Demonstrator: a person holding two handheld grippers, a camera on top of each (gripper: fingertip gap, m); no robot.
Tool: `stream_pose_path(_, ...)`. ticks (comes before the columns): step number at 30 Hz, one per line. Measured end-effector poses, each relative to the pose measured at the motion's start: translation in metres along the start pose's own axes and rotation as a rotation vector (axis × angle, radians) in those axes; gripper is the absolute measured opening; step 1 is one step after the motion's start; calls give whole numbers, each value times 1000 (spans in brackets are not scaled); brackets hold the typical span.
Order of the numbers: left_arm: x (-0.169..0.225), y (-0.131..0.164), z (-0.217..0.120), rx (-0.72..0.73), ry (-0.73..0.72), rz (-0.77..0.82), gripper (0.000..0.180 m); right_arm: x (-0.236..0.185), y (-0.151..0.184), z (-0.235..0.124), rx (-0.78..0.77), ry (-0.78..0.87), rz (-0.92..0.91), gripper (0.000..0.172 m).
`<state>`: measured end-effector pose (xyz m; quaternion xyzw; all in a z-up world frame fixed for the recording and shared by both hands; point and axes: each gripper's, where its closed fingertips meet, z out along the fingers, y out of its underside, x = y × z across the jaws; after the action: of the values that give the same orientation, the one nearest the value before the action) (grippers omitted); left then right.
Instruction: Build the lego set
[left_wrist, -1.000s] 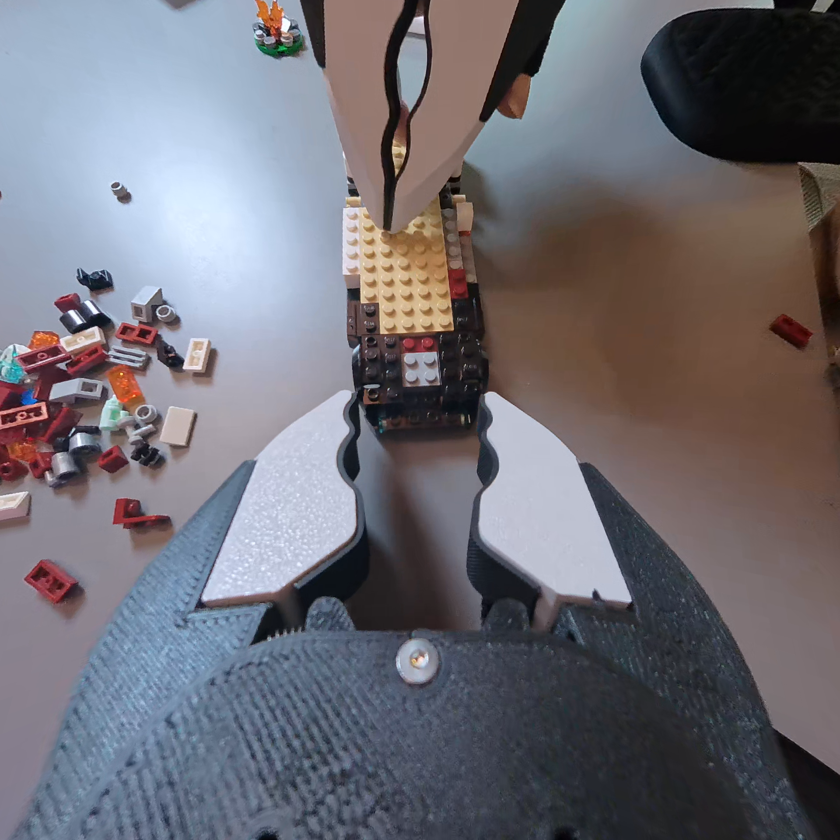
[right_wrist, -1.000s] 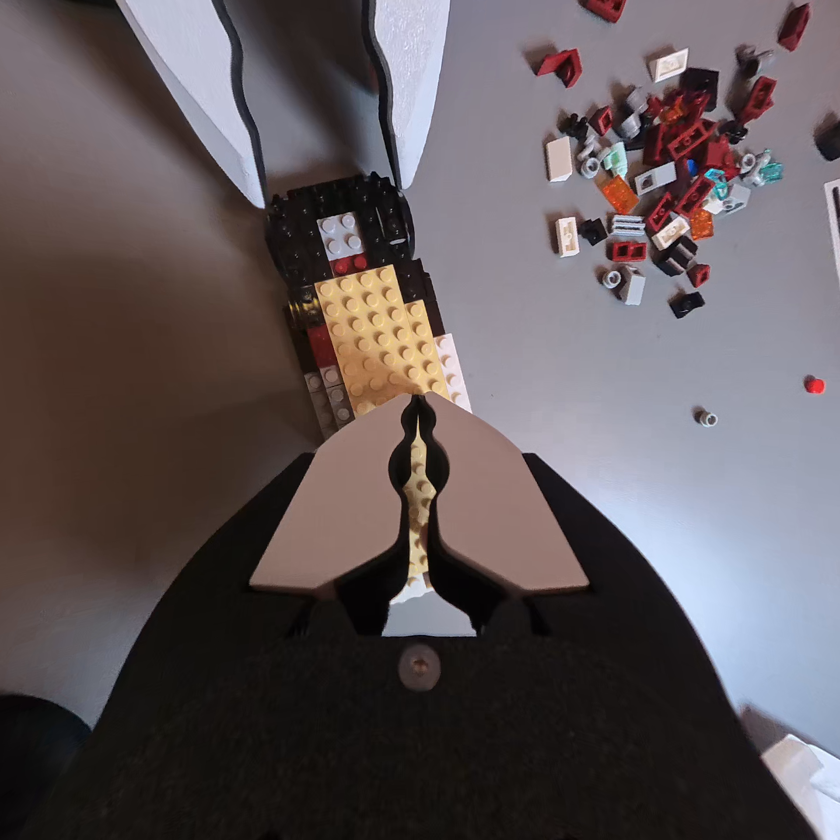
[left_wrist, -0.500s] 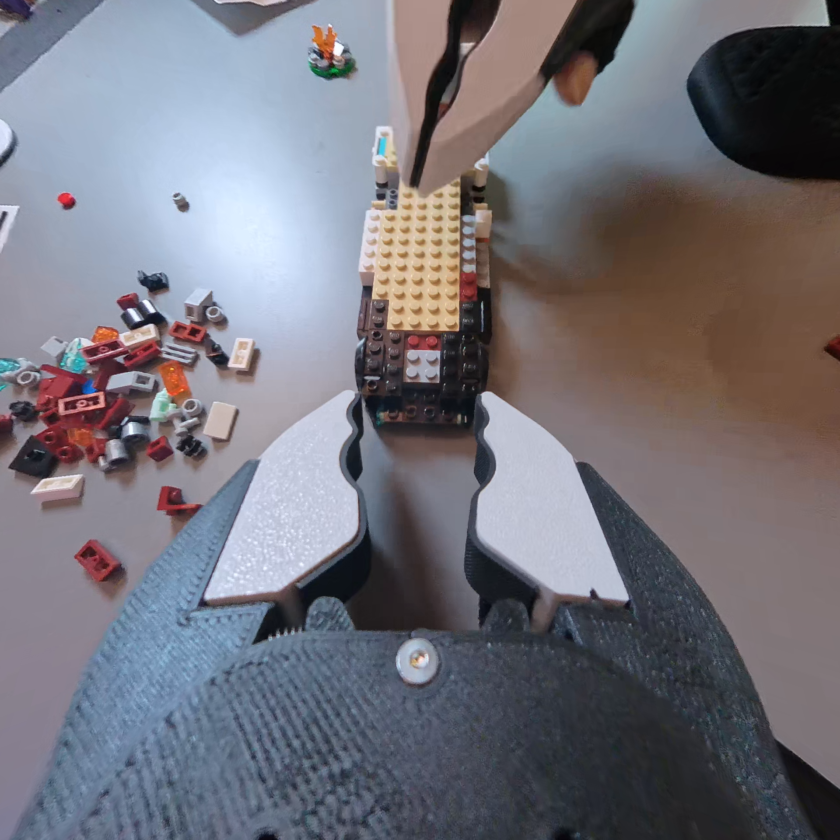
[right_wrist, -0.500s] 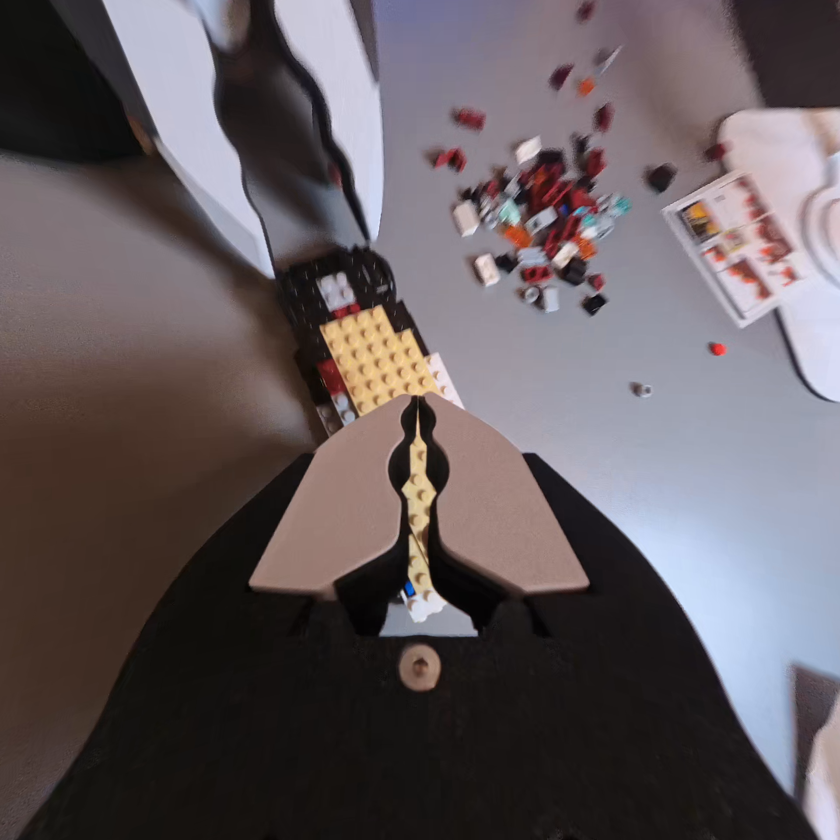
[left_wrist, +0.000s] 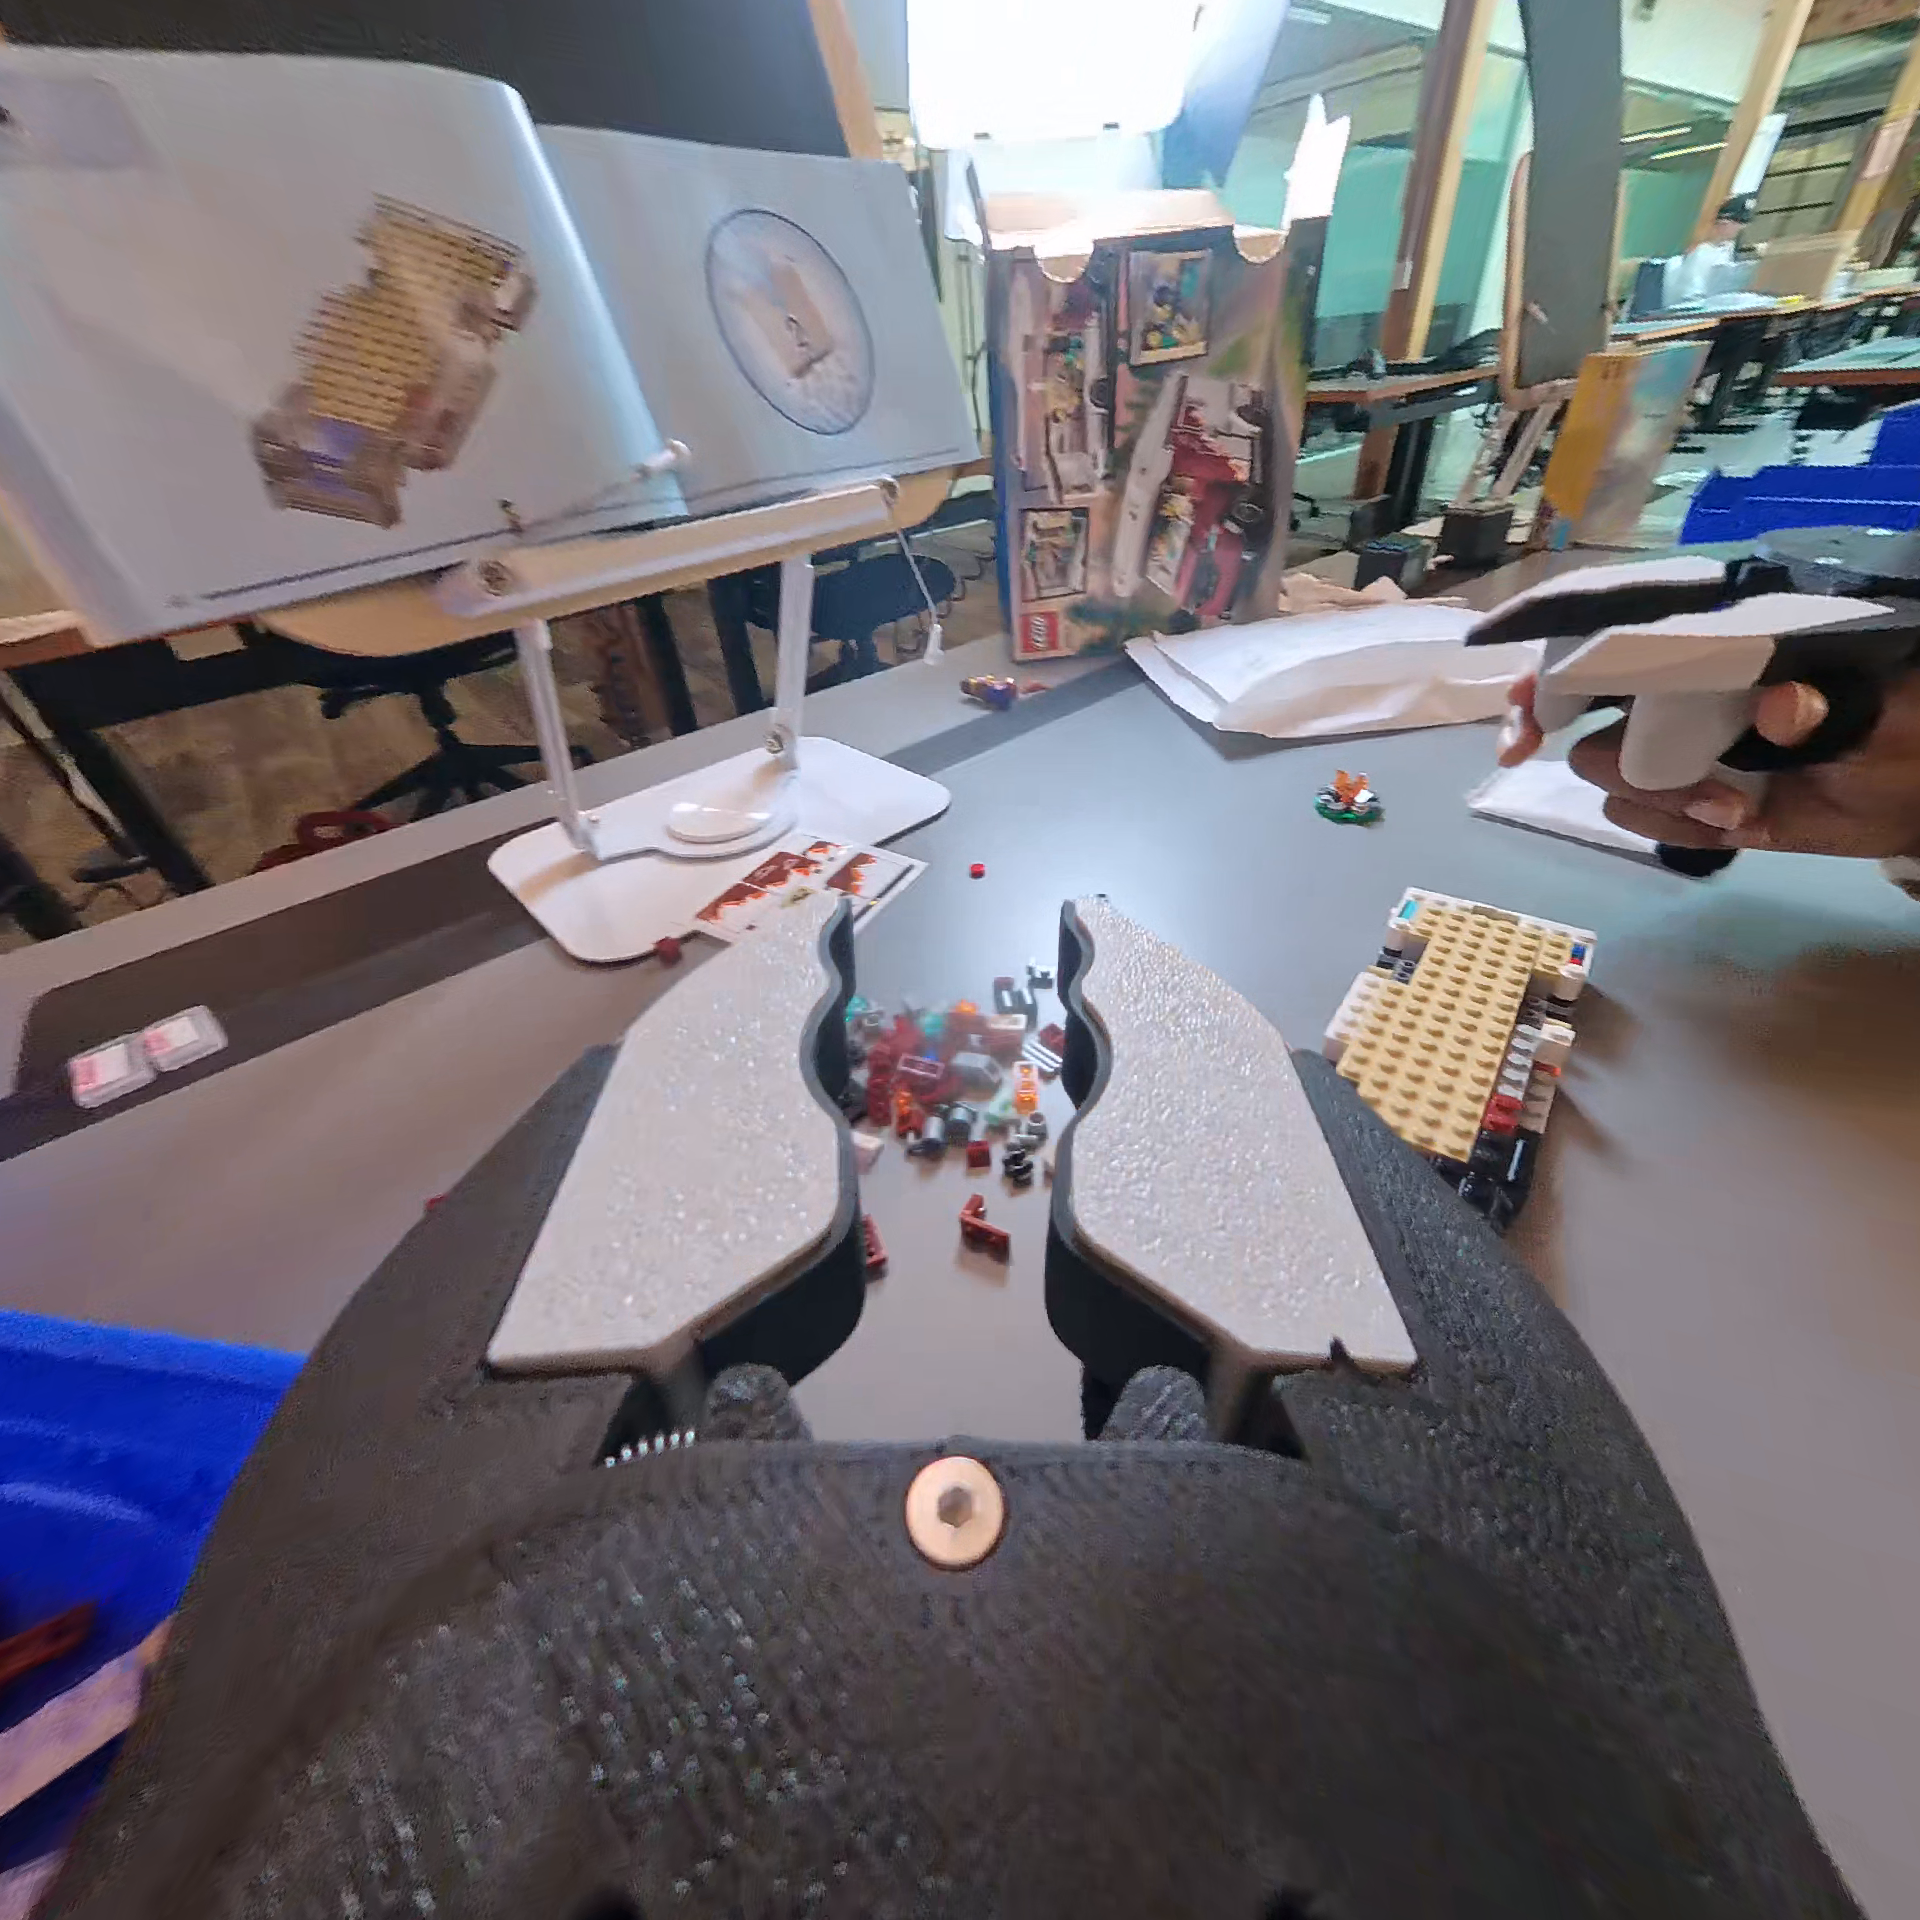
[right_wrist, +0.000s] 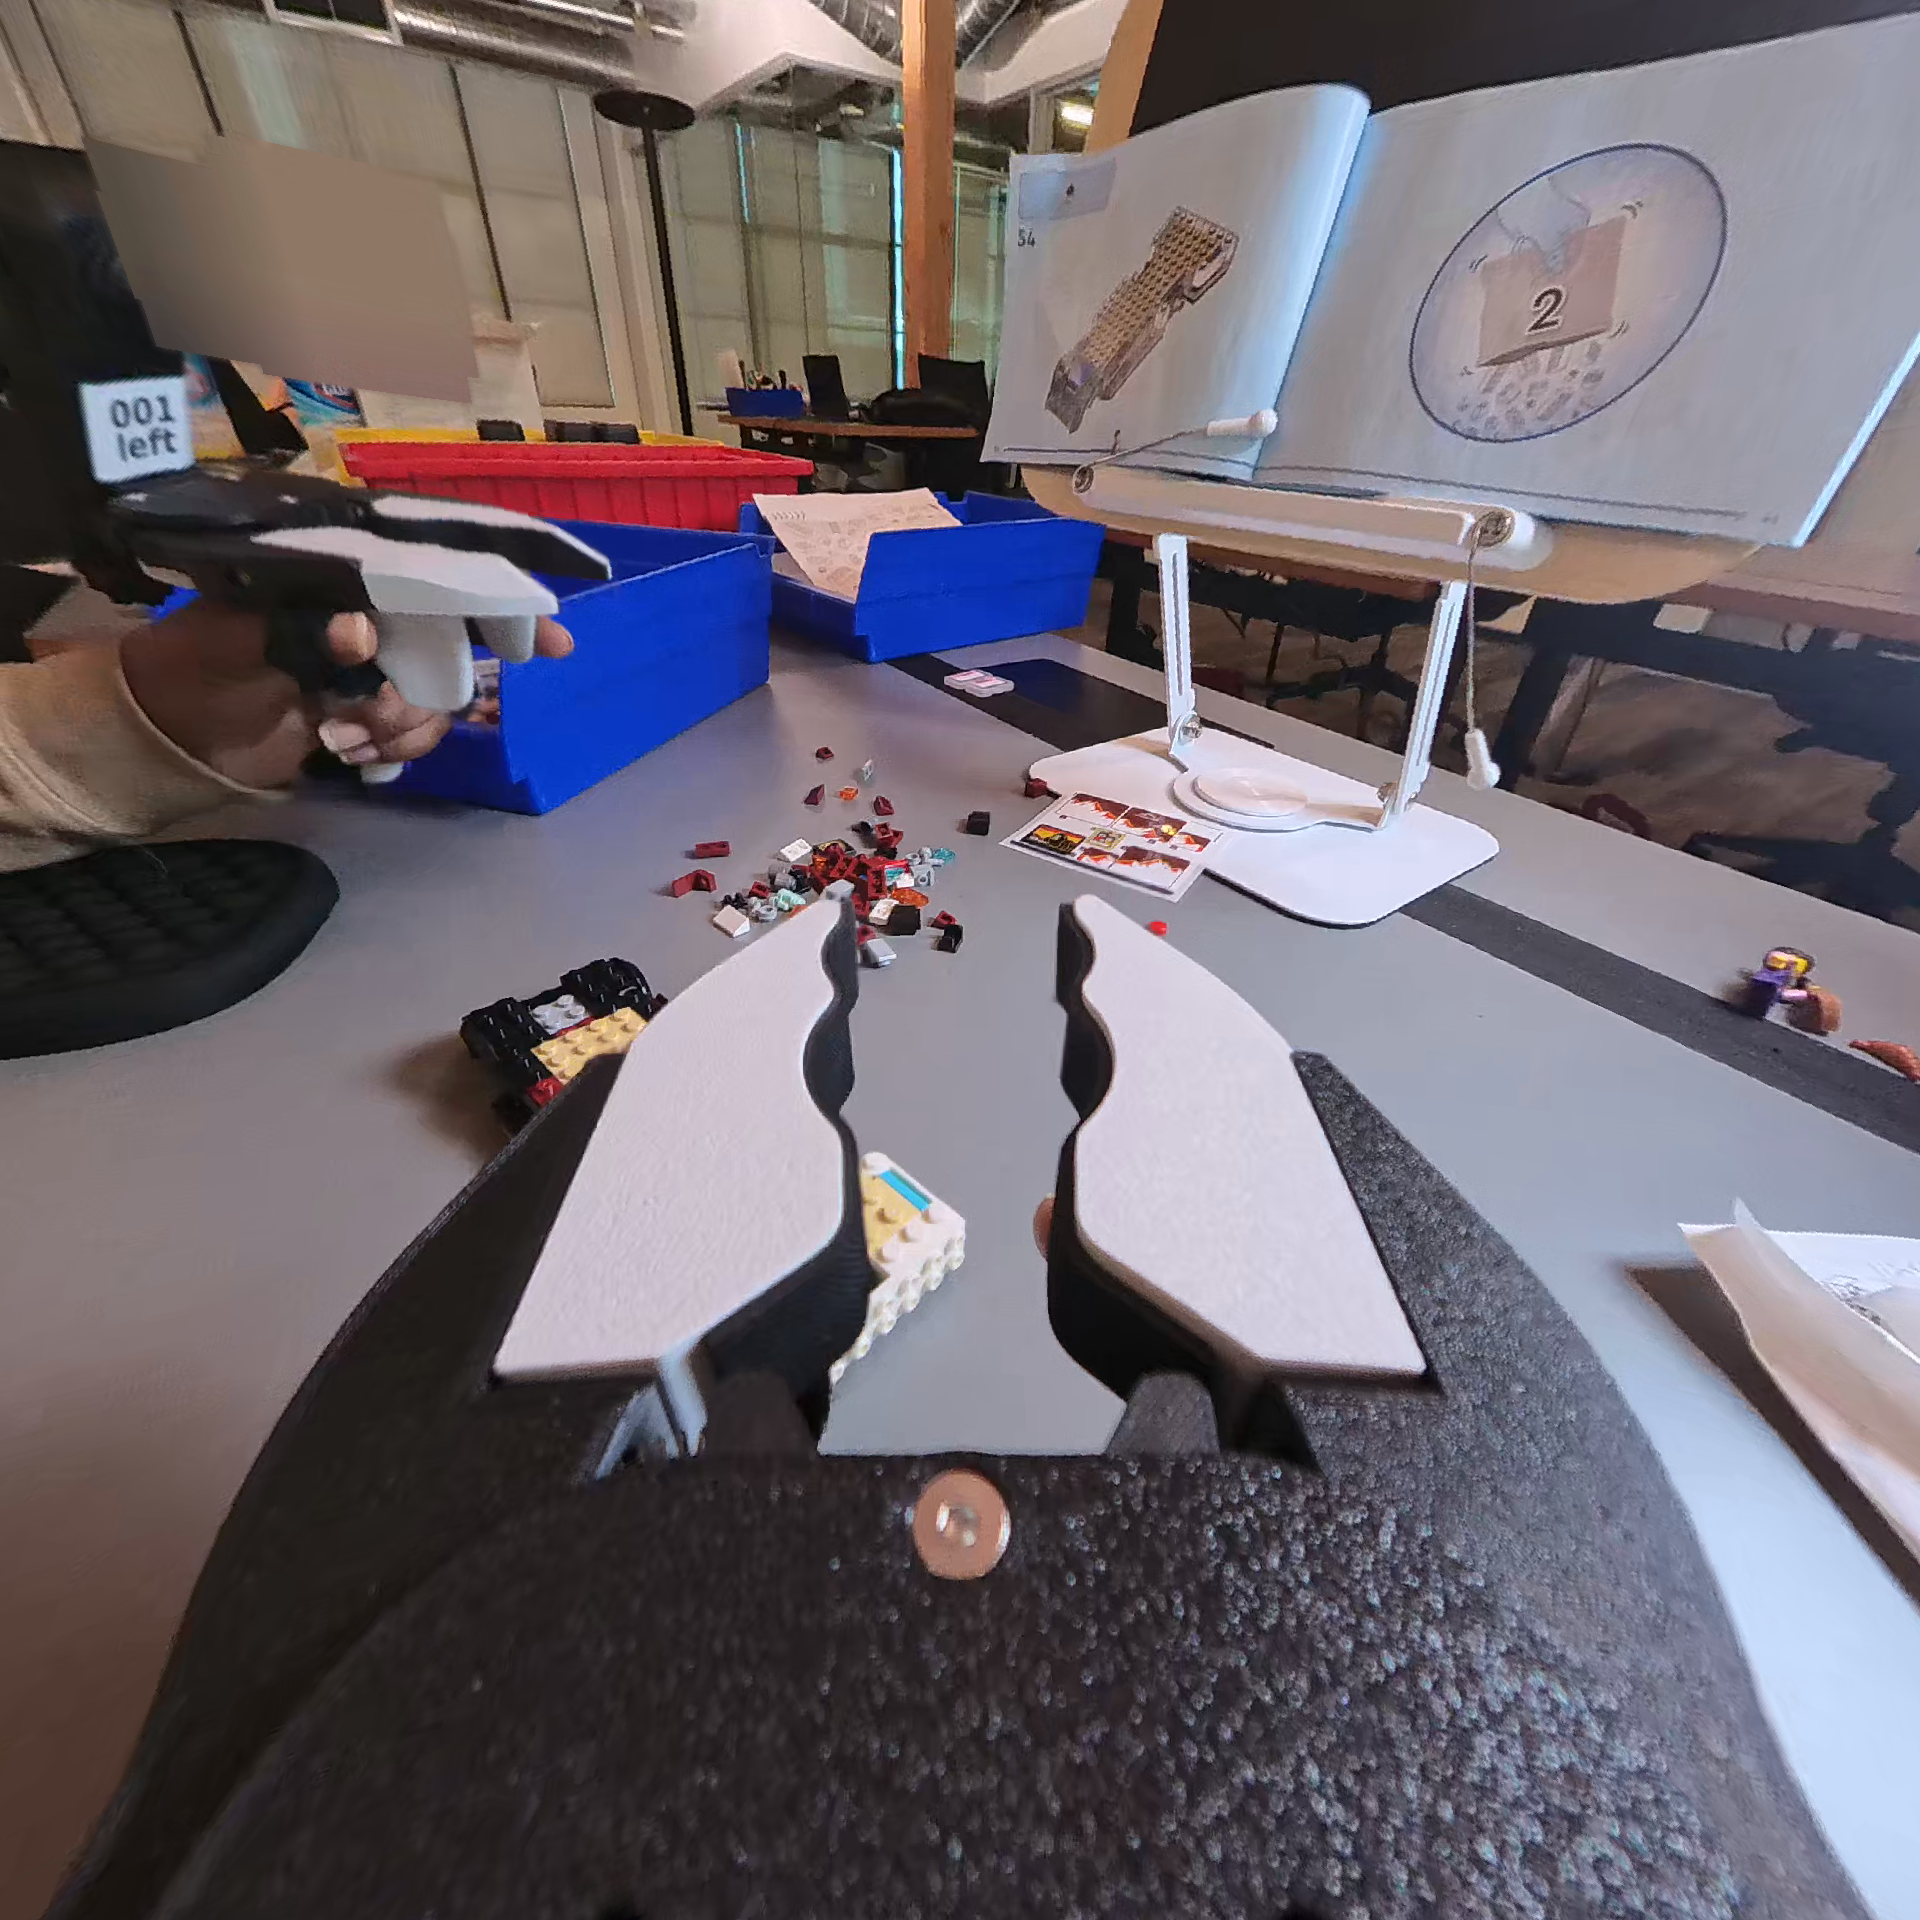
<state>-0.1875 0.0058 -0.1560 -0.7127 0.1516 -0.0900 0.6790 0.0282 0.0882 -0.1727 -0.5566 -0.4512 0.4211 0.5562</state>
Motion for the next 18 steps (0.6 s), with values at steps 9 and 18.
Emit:
stream_pose_path(9,-45,-1,-63,-175,-195,120,38,-5,11,2,-37,-21,-18,37)
stream_pose_path(18,-60,101,-128,-811,-162,214,50,-6,10,3,-30,-19,-19,36)
